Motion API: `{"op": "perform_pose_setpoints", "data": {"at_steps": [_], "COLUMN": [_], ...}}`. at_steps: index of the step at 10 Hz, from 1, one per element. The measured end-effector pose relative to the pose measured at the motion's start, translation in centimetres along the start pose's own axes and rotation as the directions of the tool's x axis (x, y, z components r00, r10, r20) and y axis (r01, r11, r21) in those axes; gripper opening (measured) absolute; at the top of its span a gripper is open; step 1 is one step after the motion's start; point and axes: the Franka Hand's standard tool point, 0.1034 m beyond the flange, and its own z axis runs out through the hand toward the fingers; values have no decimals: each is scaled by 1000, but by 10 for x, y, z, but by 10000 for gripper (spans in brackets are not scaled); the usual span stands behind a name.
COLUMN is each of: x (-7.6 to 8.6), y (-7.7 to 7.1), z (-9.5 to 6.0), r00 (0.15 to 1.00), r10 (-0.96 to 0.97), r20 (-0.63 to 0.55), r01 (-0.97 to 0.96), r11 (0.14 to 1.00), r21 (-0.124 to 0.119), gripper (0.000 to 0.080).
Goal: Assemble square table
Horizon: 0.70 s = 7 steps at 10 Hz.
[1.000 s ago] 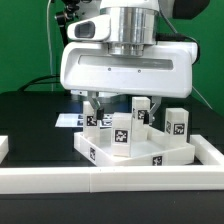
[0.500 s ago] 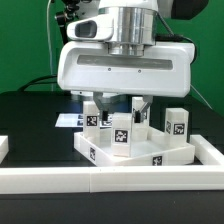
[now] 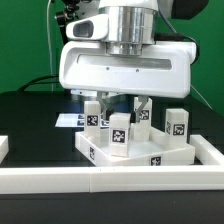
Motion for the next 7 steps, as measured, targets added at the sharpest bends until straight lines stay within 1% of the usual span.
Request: {"op": "perform_pose_setpoints", "data": {"at_steps": [2, 3, 5, 7], "x": [2, 2, 2, 3], "y": [6, 6, 6, 5], "z": [0, 1, 1, 1], "r00": [984, 955, 885, 795], "r10": [180, 297, 466, 606], "r20": [0, 2, 3, 3], "r01": [-180, -297, -466, -606], "r11": [984, 955, 885, 795], "r21": [9, 13, 13, 23], "gripper": [290, 290, 290, 291]}}
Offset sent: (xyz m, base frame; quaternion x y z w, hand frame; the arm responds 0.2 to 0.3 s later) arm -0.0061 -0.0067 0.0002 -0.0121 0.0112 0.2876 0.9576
